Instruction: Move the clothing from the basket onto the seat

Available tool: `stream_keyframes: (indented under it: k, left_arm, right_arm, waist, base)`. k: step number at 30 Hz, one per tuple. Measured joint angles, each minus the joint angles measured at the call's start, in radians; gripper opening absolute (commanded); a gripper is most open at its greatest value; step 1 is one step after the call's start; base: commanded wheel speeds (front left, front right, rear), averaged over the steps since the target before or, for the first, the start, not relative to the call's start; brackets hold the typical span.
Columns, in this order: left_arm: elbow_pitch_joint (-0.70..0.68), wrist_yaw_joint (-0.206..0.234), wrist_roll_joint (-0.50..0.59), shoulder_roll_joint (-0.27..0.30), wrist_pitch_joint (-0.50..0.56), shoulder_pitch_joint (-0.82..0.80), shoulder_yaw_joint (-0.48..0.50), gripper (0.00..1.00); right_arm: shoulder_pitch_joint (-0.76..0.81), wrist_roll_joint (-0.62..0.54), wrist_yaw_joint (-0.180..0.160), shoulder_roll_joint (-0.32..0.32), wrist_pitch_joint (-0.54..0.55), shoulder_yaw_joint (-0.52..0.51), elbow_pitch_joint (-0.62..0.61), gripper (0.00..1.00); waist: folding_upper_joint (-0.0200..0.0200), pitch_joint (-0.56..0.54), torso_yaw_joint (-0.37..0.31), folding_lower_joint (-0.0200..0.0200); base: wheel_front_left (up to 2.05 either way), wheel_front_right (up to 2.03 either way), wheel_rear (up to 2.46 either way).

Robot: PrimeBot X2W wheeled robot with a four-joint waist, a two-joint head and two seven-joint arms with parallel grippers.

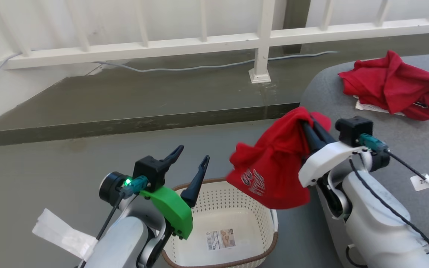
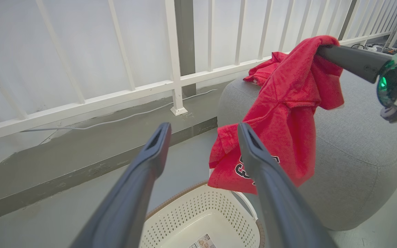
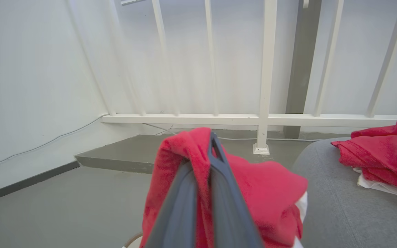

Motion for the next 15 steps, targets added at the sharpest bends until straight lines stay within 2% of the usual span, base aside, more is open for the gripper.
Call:
stream_keyframes:
  k: [15]
  left_arm:
    - [-0.056,-0.001,0.002,0.008,-0.053,0.052,-0.03,1.0]
  right_arm:
    - [0.003,-0.032,-0.026,-0.034,0.0,-0.045,-0.126,0.0]
  waist:
    - [0.0,0.021,-0.143,0.0]
  base:
    - [0.0,0.0,0.0]
